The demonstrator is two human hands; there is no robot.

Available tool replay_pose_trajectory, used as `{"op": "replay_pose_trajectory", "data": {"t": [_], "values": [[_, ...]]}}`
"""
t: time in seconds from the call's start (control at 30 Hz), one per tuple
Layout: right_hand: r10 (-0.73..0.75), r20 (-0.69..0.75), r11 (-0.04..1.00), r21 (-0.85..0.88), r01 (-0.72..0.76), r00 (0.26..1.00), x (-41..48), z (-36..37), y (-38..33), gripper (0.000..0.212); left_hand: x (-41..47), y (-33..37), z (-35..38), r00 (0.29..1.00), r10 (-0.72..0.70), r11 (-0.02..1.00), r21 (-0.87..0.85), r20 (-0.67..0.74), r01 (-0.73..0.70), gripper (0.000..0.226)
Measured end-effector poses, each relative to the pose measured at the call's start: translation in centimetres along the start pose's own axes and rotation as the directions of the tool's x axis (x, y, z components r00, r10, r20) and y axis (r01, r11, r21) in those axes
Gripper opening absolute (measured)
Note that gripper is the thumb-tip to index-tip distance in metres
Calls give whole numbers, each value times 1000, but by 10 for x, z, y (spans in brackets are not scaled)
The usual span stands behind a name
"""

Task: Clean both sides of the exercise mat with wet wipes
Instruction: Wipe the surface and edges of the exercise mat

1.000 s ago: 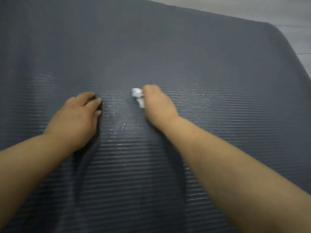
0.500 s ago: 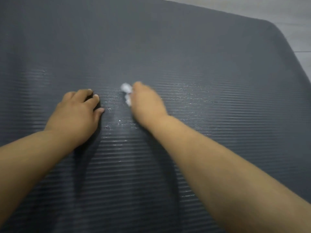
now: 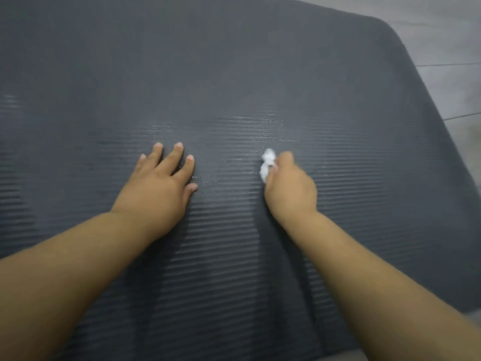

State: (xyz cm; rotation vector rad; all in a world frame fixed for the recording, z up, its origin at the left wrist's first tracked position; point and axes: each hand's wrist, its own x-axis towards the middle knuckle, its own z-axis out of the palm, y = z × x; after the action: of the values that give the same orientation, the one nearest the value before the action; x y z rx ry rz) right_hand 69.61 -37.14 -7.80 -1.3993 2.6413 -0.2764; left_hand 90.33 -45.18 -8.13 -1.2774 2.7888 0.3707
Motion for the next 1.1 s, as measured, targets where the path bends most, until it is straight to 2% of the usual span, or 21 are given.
{"op": "replay_pose_trajectory", "data": {"t": [0.03,0.07,0.13,0.17,0.2,0.23,0.27,0.33,0.43,0.5,0.57,0.63,0.67,0.7,0.73,0.8,0.87,0.9,0.97,1.03,1.1], "values": [[-241,11,970,-22,242,970,-24,5,-13,15,-1,1,-1,1000,-5,1000,1,-2,5,55],[-376,21,927,-13,376,927,-42,4,-21,17,-1,1,-1,1000,-13,1000,11,26,13,56],[-514,82,857,-4,516,854,-51,2,-8,27,0,0,-1,997,-27,999,38,75,24,58],[-465,113,882,-32,471,878,-41,-3,6,24,0,0,-2,996,-31,999,47,85,27,58],[-321,133,939,-82,333,938,-26,-10,26,19,1,2,-4,995,-38,998,51,94,33,58],[-115,92,986,-107,125,989,-9,-19,53,21,0,4,-4,993,-46,998,54,104,41,58],[105,40,990,-99,-100,994,5,-28,82,24,0,6,-5,992,-55,997,63,114,48,58],[415,-63,906,-59,-419,908,19,-45,121,32,0,9,-4,987,-82,993,93,142,69,58],[500,-74,864,-21,-503,863,11,-36,113,34,2,12,-4,980,-102,992,93,169,87,57],[317,-46,940,-116,-320,947,-12,-21,75,32,3,12,-5,978,-108,991,95,179,92,57],[-72,110,990,-116,85,991,-54,0,31,31,2,12,-6,976,-111,991,96,186,94,57],[-452,242,882,-23,471,859,-101,4,1,26,2,15,-8,976,-117,992,74,181,105,56],[-529,242,835,-19,549,813,-106,1,4,24,1,17,-11,976,-121,992,56,179,112,55],[-508,216,847,-53,530,834,-98,-6,18,23,0,20,-14,976,-123,992,33,179,119,55],[-370,234,915,-77,396,899,-85,-13,37,22,-4,24,-16,976,-112,994,7,185,113,54],[50,164,993,-113,-32,985,-52,-31,93,25,-15,38,-17,978,-19,1000,-12,206,22,55],[405,17,911,-93,-402,914,-29,-51,142,31,-29,52,-10,970,73,996,37,232,-84,57],[487,-51,870,-54,-489,872,-28,-55,150,32,-34,57,-5,968,77,993,65,239,-95,58],[549,-31,835,-11,-549,835,-37,-45,140,32,-37,62,1,971,49,992,98,235,-74,58],[371,-94,925,-54,-377,924,-62,-22,107,27,-37,61,5,973,37,992,111,229,-64,58],[-29,-46,997,-76,25,999,-103,1,63,21,-35,59,5,969,43,989,126,244,-76,59]]}}
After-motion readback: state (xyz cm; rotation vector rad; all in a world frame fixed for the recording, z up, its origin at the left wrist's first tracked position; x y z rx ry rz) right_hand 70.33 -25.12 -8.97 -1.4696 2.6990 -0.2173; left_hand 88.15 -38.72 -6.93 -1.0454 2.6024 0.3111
